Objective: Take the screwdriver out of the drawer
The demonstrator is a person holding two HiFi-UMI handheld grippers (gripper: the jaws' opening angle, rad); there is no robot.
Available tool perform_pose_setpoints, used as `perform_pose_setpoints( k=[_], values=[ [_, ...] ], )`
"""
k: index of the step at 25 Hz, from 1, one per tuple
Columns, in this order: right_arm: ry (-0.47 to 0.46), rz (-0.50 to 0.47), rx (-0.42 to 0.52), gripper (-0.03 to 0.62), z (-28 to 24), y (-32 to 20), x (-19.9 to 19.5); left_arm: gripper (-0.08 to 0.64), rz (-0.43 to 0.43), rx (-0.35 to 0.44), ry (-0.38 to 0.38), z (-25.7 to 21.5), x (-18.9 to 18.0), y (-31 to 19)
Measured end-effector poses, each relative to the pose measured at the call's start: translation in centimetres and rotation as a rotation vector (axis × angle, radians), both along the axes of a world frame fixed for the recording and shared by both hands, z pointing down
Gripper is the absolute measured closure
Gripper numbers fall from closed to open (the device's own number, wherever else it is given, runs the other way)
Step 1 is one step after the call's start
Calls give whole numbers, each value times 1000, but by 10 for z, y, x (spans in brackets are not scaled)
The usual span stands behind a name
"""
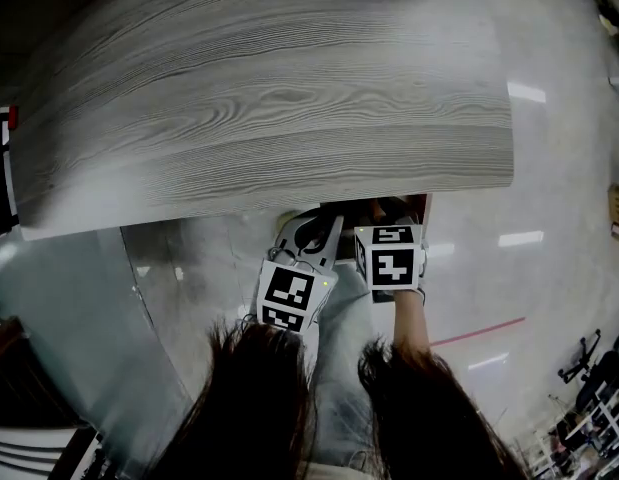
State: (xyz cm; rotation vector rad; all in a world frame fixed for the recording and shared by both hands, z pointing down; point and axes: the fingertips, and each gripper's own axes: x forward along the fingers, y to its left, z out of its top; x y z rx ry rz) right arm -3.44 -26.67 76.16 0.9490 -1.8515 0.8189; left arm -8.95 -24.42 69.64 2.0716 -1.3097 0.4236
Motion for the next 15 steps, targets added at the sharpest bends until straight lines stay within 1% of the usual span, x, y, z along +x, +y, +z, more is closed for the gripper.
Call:
perform_pose_setpoints(
  k=[5,11,15],
  values=[
    [18,-10,-53,479,8,1,-2,543,-6,-5,2,1,1,-3],
    [36,-7,-43,472,10,-1,0,543,-27,-8,2,2,0,-9],
    [14,-17,-52,494,9,0,-1,543,-38,-8,-1,1,1,-12]
  ],
)
